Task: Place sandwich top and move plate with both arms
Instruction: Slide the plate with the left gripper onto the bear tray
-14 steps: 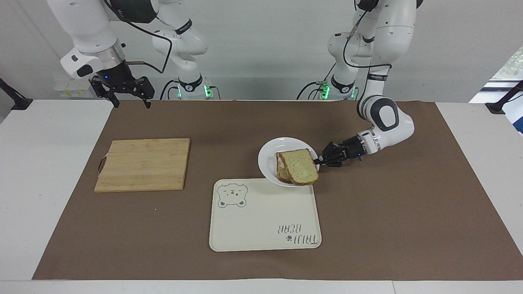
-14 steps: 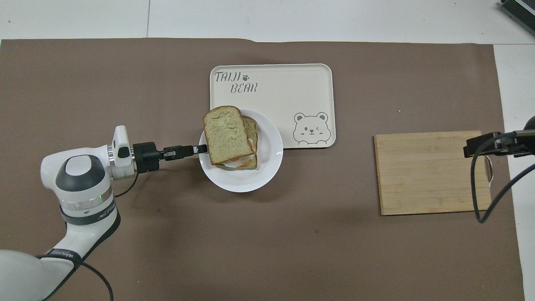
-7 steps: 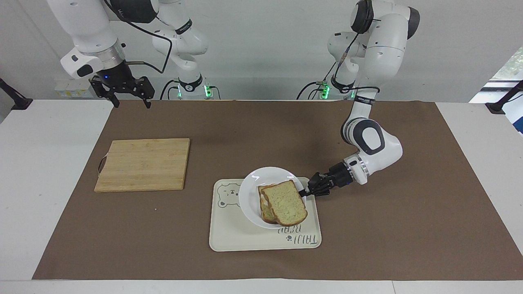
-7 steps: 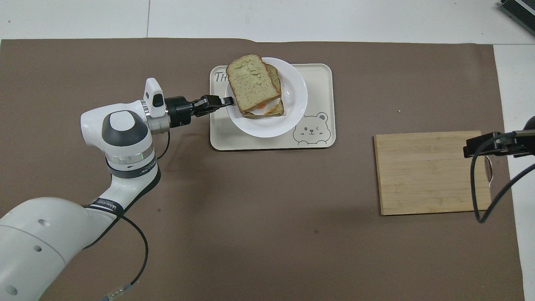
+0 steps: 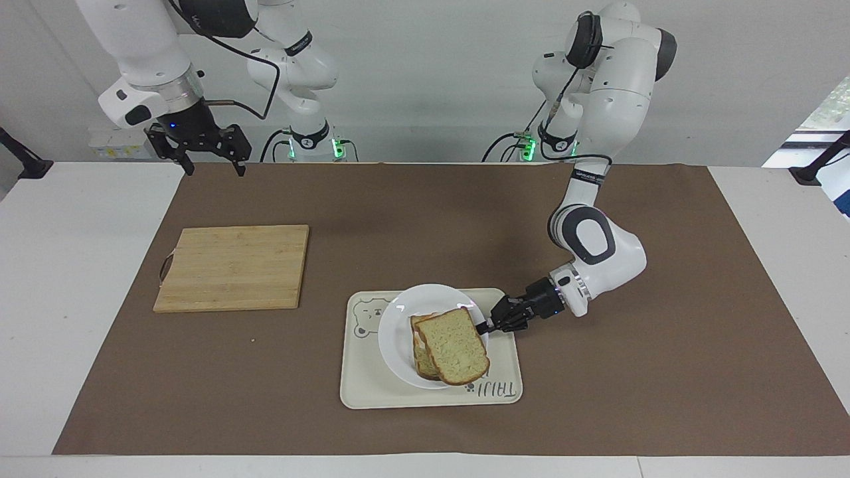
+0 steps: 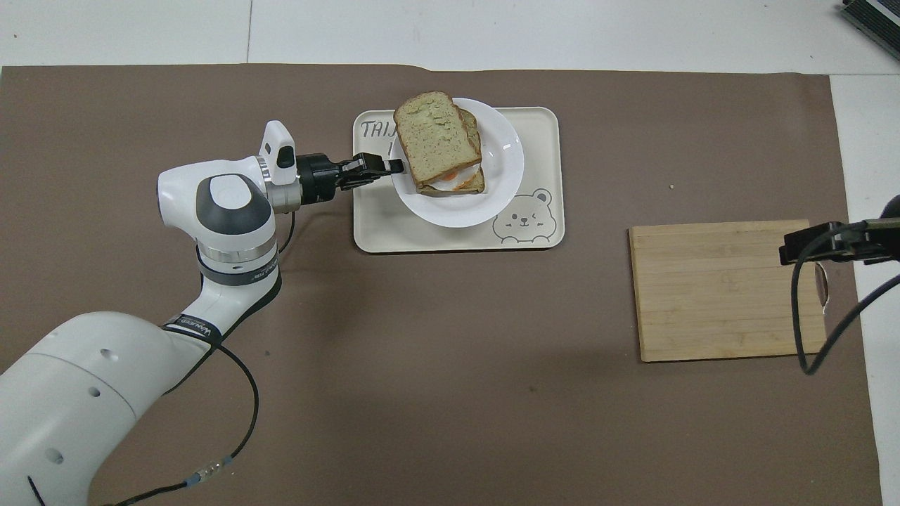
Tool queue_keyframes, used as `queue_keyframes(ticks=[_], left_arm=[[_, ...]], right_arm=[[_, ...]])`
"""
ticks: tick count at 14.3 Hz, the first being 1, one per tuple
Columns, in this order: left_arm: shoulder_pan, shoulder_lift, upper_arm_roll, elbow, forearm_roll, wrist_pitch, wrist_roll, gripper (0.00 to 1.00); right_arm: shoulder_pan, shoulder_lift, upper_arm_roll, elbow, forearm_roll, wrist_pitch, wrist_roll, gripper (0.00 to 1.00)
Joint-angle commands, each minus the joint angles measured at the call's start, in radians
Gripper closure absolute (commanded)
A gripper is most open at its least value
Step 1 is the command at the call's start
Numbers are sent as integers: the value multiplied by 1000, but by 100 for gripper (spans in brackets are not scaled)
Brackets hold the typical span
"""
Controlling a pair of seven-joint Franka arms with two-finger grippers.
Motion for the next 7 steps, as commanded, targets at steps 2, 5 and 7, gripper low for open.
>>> queue_keyframes(ticks=[2,5,7], left_arm=[[-27,5,-1,25,90,39,-29,100],[-38,-1,2,-1,96,44,-29,100],[-55,-3,2,-6,96,92,-29,100]], right_arm=[[-7,15,8,21,5,-10,15,0],[-8,13,8,20,5,-10,16,0],[-8,13,8,20,5,-10,16,0]])
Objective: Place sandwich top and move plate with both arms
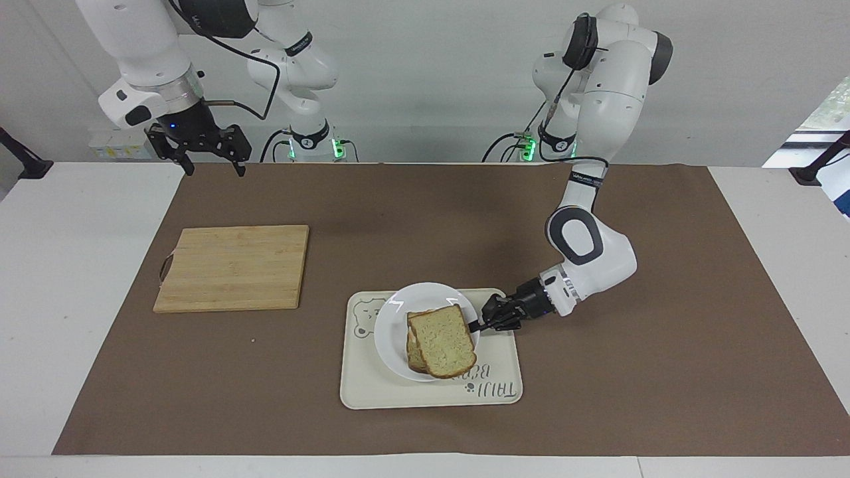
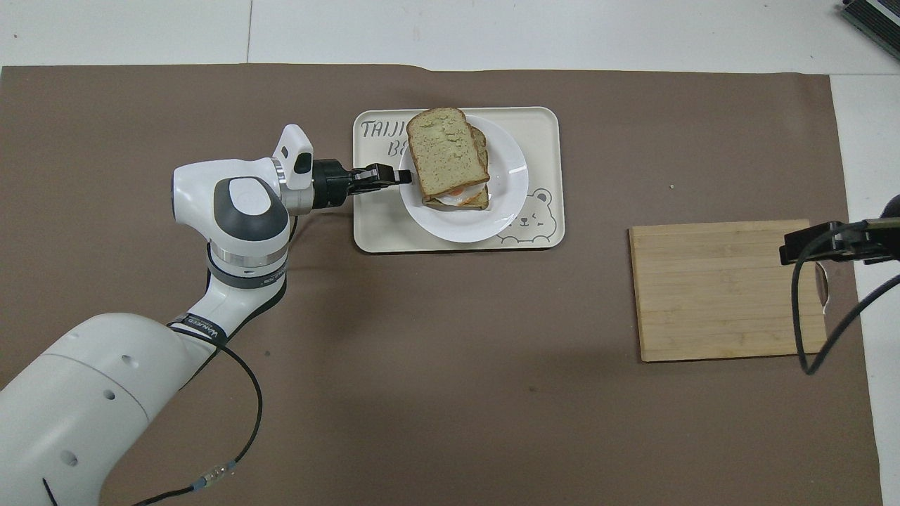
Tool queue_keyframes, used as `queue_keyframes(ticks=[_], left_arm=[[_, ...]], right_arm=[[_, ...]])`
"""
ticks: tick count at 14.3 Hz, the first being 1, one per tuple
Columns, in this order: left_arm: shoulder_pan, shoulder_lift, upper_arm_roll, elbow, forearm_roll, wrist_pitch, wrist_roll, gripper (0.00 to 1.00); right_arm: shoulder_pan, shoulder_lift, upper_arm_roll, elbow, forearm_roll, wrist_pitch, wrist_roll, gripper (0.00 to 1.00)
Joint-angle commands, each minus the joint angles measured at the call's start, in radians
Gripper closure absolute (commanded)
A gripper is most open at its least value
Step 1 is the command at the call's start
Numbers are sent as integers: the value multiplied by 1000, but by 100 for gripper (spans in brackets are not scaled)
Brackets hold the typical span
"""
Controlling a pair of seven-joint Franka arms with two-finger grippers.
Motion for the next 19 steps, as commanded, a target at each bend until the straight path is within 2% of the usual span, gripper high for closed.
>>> queue_keyframes(ticks=[1,4,5,6,7,8,10,12,13,14,17,19], left_arm=[[-37,-6,6,-3,12,75,-22,100],[-34,-6,6,-9,12,83,-29,100],[-34,-6,9,-9,12,85,-28,94],[-38,-6,12,-9,12,88,-26,75],[-38,-6,12,-9,12,103,-25,61],[-38,-7,12,-9,12,109,-25,61],[-33,-6,15,-3,33,111,-25,48],[-27,-4,17,9,134,112,-26,23],[-24,-6,32,23,185,121,-29,7],[-34,-15,67,32,238,123,-55,0],[-24,-122,97,40,500,105,-257,0],[-16,-202,115,35,625,16,-366,0]], right_arm=[[-7,15,8,21,5,-10,15,0],[-8,13,8,21,5,-10,16,0],[-7,13,8,21,5,-10,16,0],[-7,13,8,21,5,-10,15,0],[-8,13,8,21,5,-10,16,0],[-8,13,8,21,5,-10,15,0],[-8,13,8,21,5,-10,15,0],[-8,13,8,21,5,-10,15,0],[-8,13,8,21,5,-10,16,0],[-7,13,8,21,5,-10,15,0],[-7,13,8,21,5,-10,16,0],[-8,13,8,20,5,-10,16,0]])
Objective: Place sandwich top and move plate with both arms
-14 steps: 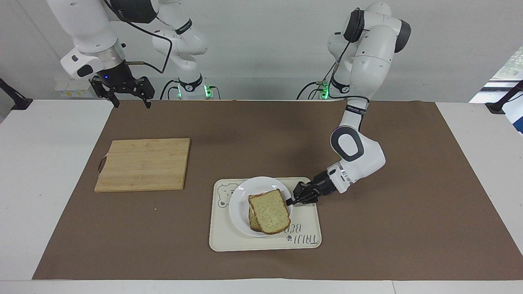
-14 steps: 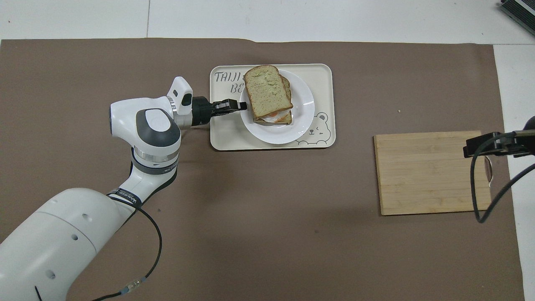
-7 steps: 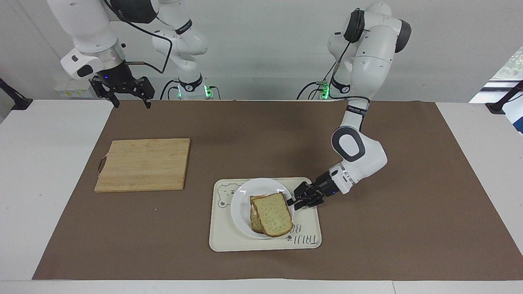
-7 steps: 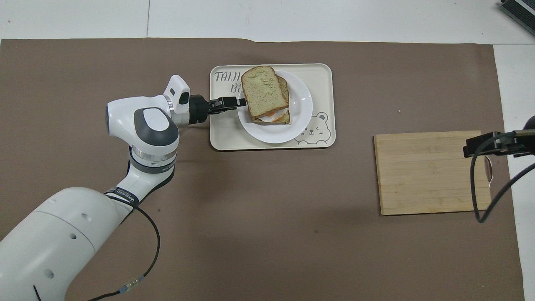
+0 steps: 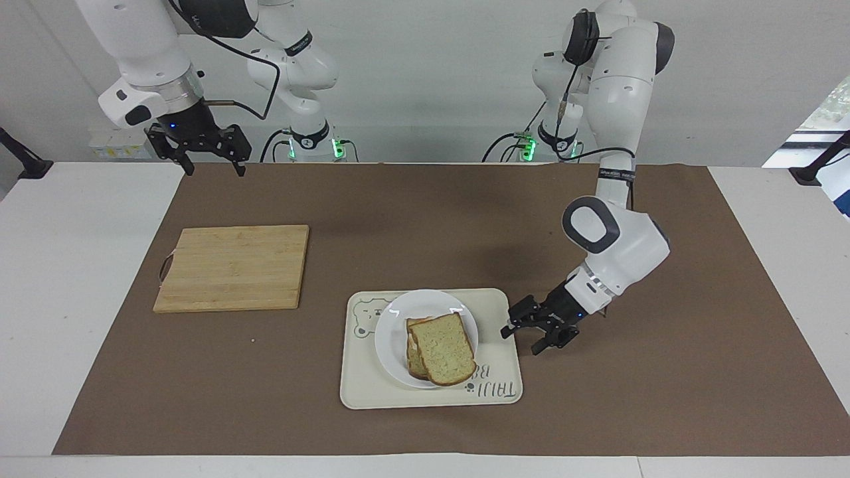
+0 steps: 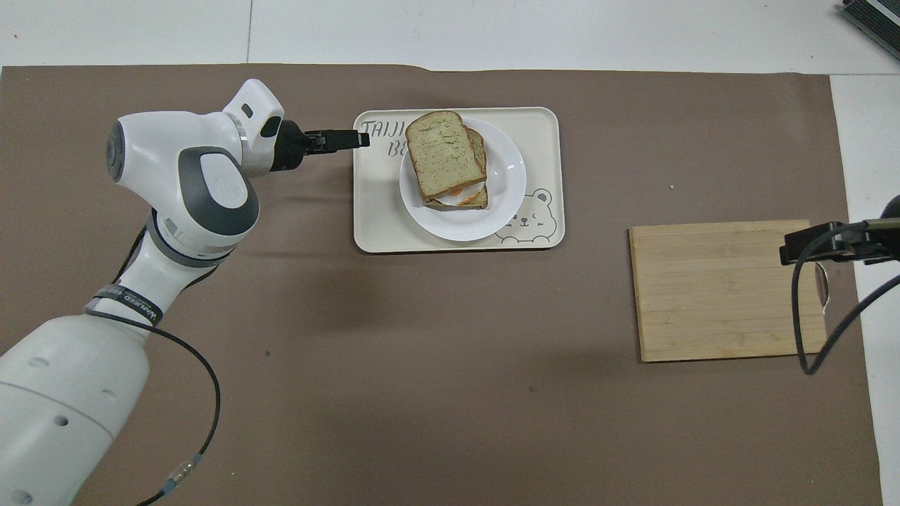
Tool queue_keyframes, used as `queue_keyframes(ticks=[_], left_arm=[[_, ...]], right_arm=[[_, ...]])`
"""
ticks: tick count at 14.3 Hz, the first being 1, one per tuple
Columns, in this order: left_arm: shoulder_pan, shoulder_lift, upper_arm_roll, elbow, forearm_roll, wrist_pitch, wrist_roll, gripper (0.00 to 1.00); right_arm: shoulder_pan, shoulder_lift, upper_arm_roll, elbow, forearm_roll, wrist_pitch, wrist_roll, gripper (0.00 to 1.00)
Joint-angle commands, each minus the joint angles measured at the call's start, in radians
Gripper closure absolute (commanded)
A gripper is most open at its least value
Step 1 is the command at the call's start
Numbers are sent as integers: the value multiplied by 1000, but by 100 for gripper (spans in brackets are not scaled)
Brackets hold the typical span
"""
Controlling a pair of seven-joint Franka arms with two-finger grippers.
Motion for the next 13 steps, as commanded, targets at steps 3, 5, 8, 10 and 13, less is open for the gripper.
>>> queue_keyframes(ticks=[3,5,8,10,13], left_arm=[[1,-209,96,-22,350,-278,-128,0],[1,-284,143,-17,513,-346,-128,0],[4,-372,211,21,667,-502,-125,0],[5,-419,262,69,754,-637,-115,0],[4,-467,302,101,804,-786,-102,0]], right_arm=[[-8,13,8,21,5,-10,16,0],[-7,13,8,21,5,-10,16,0],[-8,13,8,21,5,-10,15,0],[-7,13,8,21,5,-10,15,0],[-8,13,8,21,5,-10,16,0]])
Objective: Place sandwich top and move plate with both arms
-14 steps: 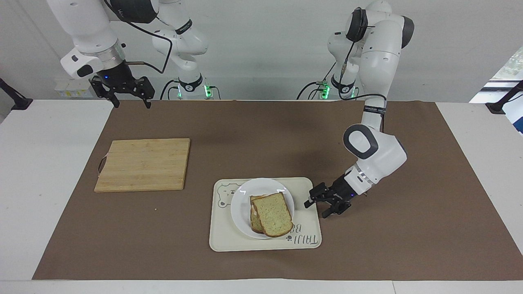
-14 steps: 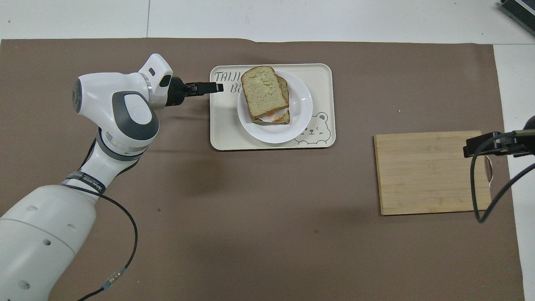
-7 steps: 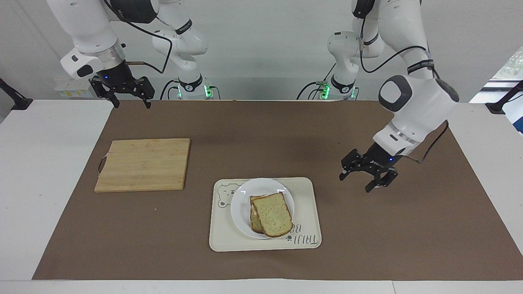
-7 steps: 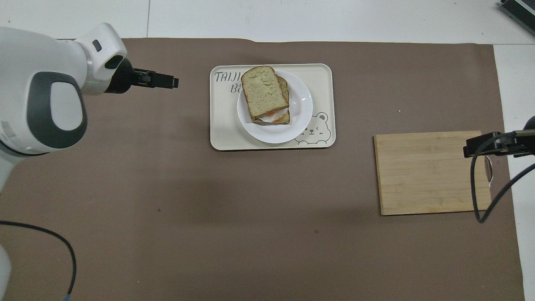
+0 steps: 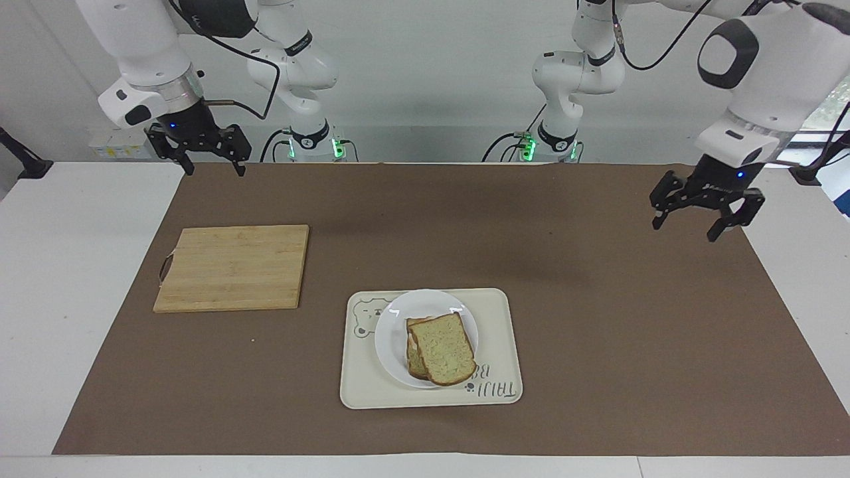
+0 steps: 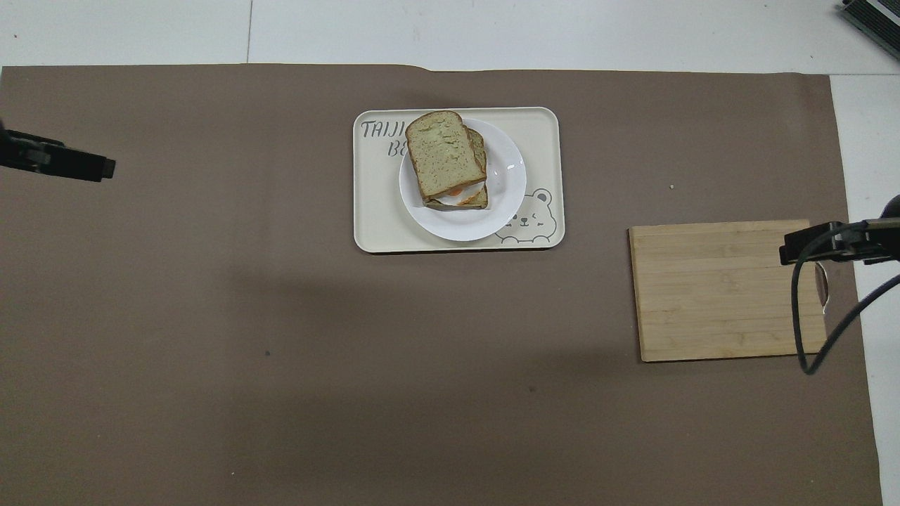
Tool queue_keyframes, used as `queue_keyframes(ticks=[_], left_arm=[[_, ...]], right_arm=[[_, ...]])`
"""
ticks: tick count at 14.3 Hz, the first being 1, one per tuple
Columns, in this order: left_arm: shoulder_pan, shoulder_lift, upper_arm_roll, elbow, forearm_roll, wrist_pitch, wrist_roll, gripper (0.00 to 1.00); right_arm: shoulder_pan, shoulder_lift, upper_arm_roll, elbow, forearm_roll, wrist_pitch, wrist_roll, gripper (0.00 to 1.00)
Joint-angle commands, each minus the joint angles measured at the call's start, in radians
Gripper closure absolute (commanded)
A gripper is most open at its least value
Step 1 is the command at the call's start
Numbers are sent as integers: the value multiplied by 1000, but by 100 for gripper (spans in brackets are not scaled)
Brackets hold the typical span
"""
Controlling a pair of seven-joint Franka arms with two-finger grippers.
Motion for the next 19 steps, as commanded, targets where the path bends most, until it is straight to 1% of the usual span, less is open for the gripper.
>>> queue_keyframes(ticks=[1,3,5,9,12,16,17,18,19], left_arm=[[-6,-20,16,49,36,-140,7,0],[-6,-16,14,133,39,-253,6,0],[-6,-10,14,176,63,-312,7,0],[0,-39,22,169,80,-324,7,0],[2,-71,14,126,77,-326,4,0],[-3,-89,13,104,77,-332,-2,0],[9,-91,11,104,77,-333,-2,0],[44,-97,-4,104,77,-335,0,0],[84,-99,-40,104,77,-335,-2,0]], right_arm=[[-7,13,8,21,5,-10,15,0],[-8,13,8,21,5,-10,16,0],[-8,13,8,21,5,-10,16,0],[-8,13,8,20,5,-10,15,0],[-8,13,8,21,5,-10,16,0],[-8,13,8,21,5,-10,16,0],[-8,13,8,20,5,-10,15,0],[-8,13,8,20,5,-10,16,0],[-8,13,8,20,5,-10,16,0]])
